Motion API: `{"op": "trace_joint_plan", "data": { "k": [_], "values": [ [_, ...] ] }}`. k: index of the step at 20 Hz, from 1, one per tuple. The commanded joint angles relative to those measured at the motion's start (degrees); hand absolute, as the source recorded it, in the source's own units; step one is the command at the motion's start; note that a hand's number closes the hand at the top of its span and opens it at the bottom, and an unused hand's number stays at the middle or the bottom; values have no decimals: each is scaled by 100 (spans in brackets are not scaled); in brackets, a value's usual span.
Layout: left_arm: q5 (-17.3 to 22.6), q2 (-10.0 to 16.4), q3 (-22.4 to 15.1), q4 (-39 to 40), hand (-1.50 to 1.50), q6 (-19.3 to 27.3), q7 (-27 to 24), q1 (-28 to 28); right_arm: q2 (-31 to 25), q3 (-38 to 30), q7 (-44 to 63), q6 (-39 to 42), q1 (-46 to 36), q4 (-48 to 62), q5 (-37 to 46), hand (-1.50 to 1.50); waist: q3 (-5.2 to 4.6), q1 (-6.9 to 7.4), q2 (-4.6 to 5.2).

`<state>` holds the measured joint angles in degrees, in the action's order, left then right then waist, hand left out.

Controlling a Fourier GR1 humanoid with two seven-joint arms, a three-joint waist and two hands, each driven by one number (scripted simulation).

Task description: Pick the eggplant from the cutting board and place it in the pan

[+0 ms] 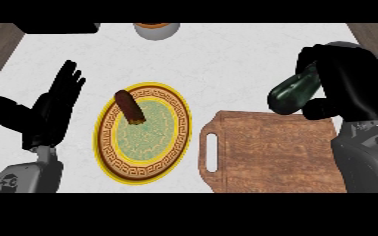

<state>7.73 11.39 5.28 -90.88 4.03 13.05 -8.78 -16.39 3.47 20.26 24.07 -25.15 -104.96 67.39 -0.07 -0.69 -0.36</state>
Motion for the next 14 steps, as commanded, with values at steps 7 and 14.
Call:
{"op": "trace_joint_plan", "data": {
  "k": [7, 14],
  "values": [
    [-24, -58, -49, -306, 0, -54, 195, 125, -445, -1478, -269, -433, -414, 552, -463, 150, 9, 101, 35],
    [-208, -184, -32, -41, 0, 105, -2, -71, -928, -2377, -974, -1229, -502, 1747, -874, 150, 9, 86, 42]
  ]
}}
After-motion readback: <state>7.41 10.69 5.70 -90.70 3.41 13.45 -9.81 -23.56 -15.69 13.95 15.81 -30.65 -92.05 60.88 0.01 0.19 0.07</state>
